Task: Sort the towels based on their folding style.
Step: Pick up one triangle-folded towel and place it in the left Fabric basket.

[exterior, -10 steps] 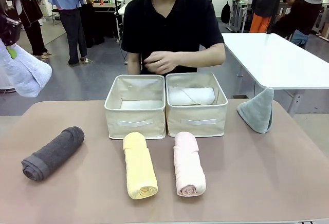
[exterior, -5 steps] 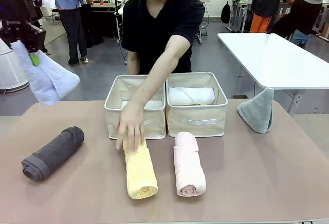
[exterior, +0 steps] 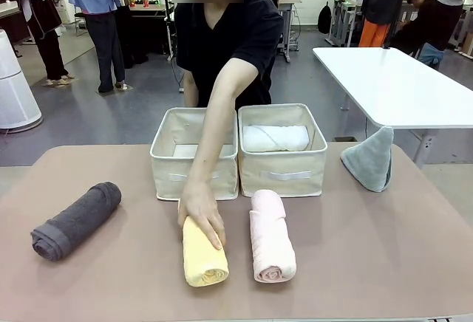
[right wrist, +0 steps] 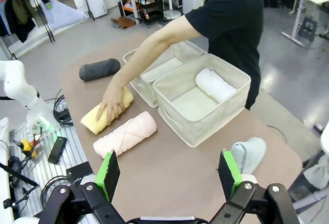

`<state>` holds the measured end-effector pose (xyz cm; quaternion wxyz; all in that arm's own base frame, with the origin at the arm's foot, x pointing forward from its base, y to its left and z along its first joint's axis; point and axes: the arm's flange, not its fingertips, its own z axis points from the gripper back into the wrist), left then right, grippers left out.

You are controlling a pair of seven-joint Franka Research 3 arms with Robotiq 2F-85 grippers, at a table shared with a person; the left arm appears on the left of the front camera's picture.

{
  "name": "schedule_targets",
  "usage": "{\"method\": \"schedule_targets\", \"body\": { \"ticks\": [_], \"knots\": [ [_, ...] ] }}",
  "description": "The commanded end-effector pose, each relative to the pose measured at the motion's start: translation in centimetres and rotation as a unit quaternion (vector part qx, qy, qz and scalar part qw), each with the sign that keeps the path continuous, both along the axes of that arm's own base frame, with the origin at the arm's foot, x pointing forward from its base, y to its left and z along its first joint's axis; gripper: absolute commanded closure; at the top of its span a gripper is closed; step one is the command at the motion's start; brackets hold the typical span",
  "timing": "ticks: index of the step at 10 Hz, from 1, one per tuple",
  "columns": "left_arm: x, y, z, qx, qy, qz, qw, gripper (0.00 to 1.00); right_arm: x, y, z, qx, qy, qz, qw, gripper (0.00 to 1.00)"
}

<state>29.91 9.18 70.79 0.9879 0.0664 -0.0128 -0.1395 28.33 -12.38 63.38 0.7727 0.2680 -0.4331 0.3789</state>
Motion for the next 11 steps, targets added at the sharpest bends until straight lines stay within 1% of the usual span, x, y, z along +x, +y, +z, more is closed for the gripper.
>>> {"method": "schedule_targets", "body": {
  "ticks": [1, 2, 5, 6, 7, 8, 9, 10, 11],
  "knots": [
    [1.5, -1.5, -1.5, 0.014, -0.009, 0.006, 1.0, 0.81, 0.1, 0.2, -0.2, 0.0, -0.003, -0.003, 1.0, 0.0],
    [2.0, -1.8, -1.7, 0.013, -0.009, 0.005, 1.0, 0.81, 0.1, 0.2, -0.2, 0.0, -0.003, -0.003, 1.0, 0.0],
    [2.0, -1.4, -2.1, 0.005, -0.01, 0.013, 1.0, 0.81, 0.1, 0.2, -0.2, 0.0, -0.003, -0.003, 1.0, 0.0],
    [2.2, -1.6, -2.2, 0.003, -0.01, 0.008, 1.0, 0.81, 0.1, 0.2, -0.2, 0.0, -0.003, -0.003, 1.0, 0.0],
    [3.0, -2.6, -2.2, 0.005, -0.019, -0.001, 1.0, 0.81, 0.1, 0.2, -0.2, 0.0, -0.003, -0.003, 1.0, 0.0],
    [3.8, -3.8, -2.3, 0.008, -0.032, -0.019, 0.999, 0.81, 0.1, 0.2, -0.2, 0.0, -0.003, -0.003, 1.0, 0.0],
    [4.8, -5.7, -2.2, 0.005, -0.037, -0.053, 0.998, 0.81, 0.1, 0.2, -0.2, 0.0, -0.003, -0.003, 1.0, 0.0],
    [5.4, -8.5, -1.9, 0.007, -0.042, -0.096, 0.994, 0.81, 0.1, 0.2, -0.2, 0.0, -0.003, -0.003, 1.0, 0.0],
    [6.1, -12.2, -1.4, 0.017, -0.048, -0.158, 0.986, 0.81, 0.1, 0.2, -0.2, 0.0, -0.003, -0.003, 1.0, 0.0]
  ]
}}
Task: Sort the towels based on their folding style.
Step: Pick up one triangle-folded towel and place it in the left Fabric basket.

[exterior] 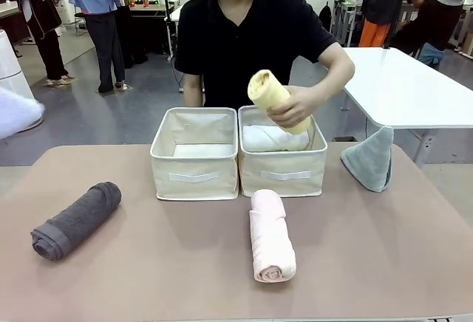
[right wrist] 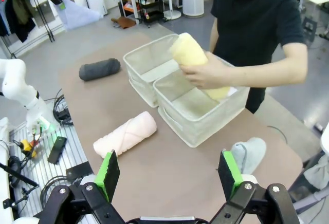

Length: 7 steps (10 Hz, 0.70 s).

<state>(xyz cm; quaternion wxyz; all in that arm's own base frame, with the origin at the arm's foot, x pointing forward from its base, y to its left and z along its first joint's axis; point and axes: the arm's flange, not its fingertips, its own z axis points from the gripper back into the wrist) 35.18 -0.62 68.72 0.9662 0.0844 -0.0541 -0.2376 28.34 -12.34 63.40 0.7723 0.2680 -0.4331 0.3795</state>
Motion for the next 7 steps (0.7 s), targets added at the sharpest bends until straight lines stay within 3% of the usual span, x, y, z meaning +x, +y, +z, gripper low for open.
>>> {"method": "schedule_targets", "body": {
  "ticks": [1, 4, 7],
  "knots": [
    [2.2, -5.7, 1.0, 0.011, -0.009, -0.1, 0.995, 0.81, 0.1, 0.1, -0.2, 0.0, -0.003, -0.003, 1.0, 0.0],
    [8.5, -16.1, 1.1, -0.025, 0.05, -0.221, 0.974, 0.81, 0.1, 0.1, -0.2, 0.0, -0.003, -0.003, 1.0, 0.0],
    [11.2, -22.9, -0.5, -0.047, 0.053, -0.319, 0.945, 0.81, 0.1, 0.1, -0.2, 0.0, -0.003, -0.003, 1.0, 0.0]
  ]
}}
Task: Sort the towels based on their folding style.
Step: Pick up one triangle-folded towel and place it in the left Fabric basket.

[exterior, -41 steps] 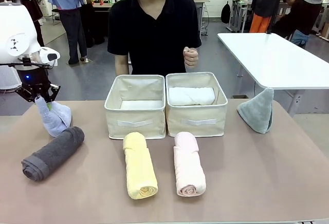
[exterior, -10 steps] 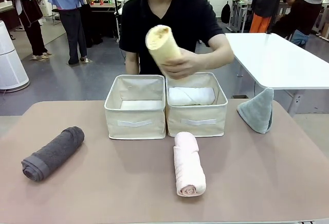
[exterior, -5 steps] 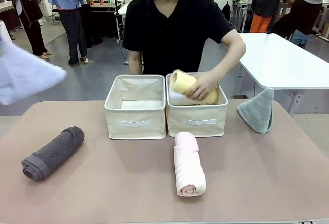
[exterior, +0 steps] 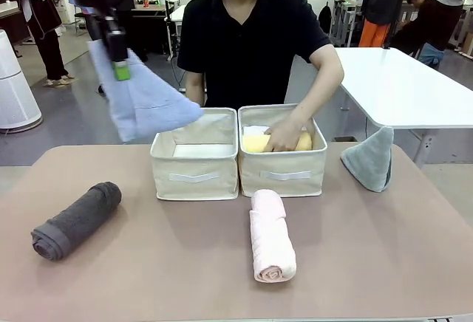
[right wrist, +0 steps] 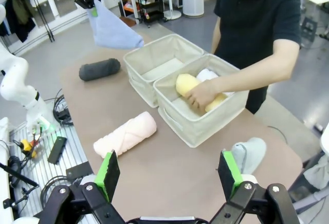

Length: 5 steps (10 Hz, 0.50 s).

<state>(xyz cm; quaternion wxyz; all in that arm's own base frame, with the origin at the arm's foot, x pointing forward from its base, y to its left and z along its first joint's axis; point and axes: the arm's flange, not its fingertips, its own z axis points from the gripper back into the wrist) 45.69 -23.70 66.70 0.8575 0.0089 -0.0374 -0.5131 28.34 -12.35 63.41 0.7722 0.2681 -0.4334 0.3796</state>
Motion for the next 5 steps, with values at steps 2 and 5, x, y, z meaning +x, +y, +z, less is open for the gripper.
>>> {"method": "schedule_targets", "body": {
  "ticks": [2, 5],
  "knots": [
    [1.0, 0.0, 1.0, 0.015, -0.016, 0.018, 1.0, 0.81, 0.1, 0.1, -0.2, 0.0, -0.003, -0.003, 1.0, 0.0],
    [0.7, -1.1, -0.2, -0.001, 0.001, -0.02, 1.0, 0.81, 0.1, 0.1, -0.2, 0.0, -0.003, -0.003, 1.0, 0.0]
  ]
}}
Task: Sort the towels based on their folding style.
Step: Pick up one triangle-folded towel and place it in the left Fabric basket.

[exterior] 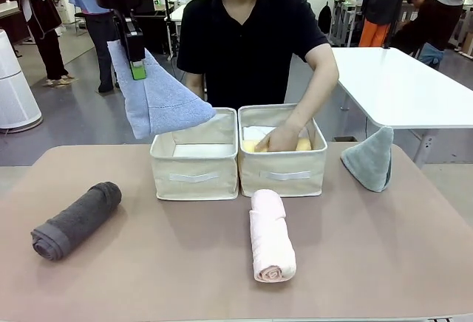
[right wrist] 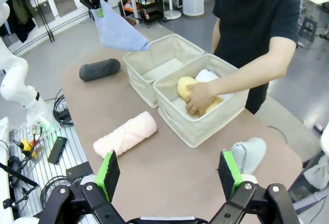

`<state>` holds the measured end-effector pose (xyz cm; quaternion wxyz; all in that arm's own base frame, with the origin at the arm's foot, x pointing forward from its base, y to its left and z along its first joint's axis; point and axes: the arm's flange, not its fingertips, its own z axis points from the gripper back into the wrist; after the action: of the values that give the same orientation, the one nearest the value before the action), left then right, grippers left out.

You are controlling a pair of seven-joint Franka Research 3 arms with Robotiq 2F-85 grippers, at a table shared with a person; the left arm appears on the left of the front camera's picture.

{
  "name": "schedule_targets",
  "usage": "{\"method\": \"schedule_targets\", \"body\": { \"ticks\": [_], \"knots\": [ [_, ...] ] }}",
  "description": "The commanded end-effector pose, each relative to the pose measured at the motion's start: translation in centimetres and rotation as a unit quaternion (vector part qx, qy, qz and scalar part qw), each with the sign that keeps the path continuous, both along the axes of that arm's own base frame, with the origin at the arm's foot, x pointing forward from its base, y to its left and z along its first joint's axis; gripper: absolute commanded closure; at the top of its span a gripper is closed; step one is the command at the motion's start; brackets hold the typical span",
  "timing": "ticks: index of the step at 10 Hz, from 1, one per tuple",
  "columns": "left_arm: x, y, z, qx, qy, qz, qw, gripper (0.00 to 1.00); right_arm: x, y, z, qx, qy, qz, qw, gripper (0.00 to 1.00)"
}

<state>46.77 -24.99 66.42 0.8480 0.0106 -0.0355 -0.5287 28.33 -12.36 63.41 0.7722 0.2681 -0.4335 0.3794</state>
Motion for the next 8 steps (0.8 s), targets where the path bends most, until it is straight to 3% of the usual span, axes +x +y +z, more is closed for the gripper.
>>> {"method": "schedule_targets", "body": {
  "ticks": [1, 2, 4, 8],
  "knots": [
    [0.1, 0.1, 0.0, 0.0, -0.001, 0.001, 1.0, 0.81, 0.1, 0.1, -0.2, 0.0, -0.003, -0.003, 1.0, 0.0],
    [2.7, 0.3, 0.2, 0.023, -0.016, -0.027, 0.999, 0.81, 0.1, 0.1, -0.2, 0.0, -0.003, -0.003, 1.0, 0.0],
    [5.8, -0.1, -2.2, 0.048, -0.03, -0.093, 0.994, 0.81, 0.1, 0.1, -0.2, 0.0, -0.003, -0.003, 1.0, 0.0],
    [6.5, -1.9, -5.0, 0.042, -0.021, -0.184, 0.982, 0.81, 0.1, 0.1, -0.2, 0.0, -0.003, -0.003, 1.0, 0.0]
  ]
}}
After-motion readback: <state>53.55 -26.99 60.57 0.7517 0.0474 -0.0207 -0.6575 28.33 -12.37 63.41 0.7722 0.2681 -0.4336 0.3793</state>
